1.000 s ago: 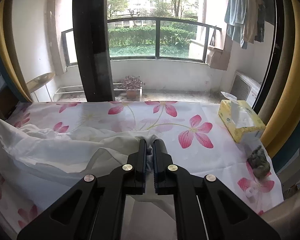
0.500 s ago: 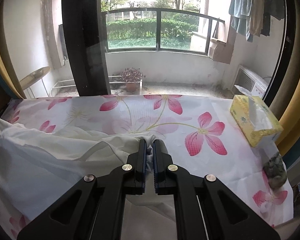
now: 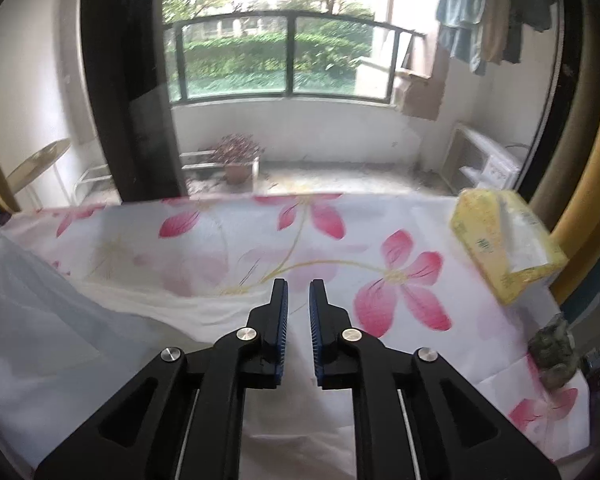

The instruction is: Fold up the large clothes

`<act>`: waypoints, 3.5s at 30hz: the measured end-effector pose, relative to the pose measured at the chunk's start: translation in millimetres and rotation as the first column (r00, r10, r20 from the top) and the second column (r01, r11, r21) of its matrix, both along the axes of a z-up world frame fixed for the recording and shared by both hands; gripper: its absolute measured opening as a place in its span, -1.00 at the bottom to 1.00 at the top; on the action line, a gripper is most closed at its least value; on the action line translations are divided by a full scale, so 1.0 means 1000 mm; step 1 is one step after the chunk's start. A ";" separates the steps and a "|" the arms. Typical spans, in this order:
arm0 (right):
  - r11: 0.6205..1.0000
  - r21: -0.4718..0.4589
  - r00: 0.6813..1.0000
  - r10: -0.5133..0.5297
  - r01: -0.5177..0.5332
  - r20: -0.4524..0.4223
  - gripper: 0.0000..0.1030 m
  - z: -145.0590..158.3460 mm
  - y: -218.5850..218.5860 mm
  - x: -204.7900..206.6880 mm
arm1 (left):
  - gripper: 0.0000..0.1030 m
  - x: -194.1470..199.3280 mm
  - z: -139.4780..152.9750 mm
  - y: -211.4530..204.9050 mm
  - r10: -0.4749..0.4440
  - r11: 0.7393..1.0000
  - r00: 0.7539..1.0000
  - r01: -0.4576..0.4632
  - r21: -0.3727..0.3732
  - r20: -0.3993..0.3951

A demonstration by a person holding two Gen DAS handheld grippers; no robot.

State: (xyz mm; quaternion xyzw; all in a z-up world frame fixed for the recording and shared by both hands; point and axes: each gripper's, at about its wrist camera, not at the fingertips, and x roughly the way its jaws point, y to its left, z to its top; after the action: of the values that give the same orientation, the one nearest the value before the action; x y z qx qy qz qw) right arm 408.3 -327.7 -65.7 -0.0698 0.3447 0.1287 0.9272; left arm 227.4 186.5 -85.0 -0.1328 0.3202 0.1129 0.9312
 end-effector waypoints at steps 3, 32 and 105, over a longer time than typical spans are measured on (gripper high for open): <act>0.999 0.028 0.999 0.018 -0.019 0.033 -0.79 0.017 -0.001 -0.014 | -0.14 -0.015 0.021 -0.003 0.006 1.000 0.998 -0.007 0.014 0.055; 0.983 -0.020 0.972 0.180 -0.185 -0.148 -0.59 -0.028 0.036 -0.030 | -0.14 0.081 -0.033 -0.039 -0.174 0.984 0.950 0.181 0.004 -0.258; 0.994 0.083 0.986 0.085 -0.073 -0.145 -0.86 -0.025 -0.083 -0.153 | -0.86 -0.144 -0.021 -0.096 -0.136 0.990 0.977 0.128 -0.055 -0.163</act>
State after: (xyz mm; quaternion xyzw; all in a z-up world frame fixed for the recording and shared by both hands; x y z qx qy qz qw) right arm 254.9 -410.8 -90.3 -0.0376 0.4046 0.1834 0.8951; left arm 83.8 90.6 -105.9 -0.1216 0.4075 0.0544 0.9034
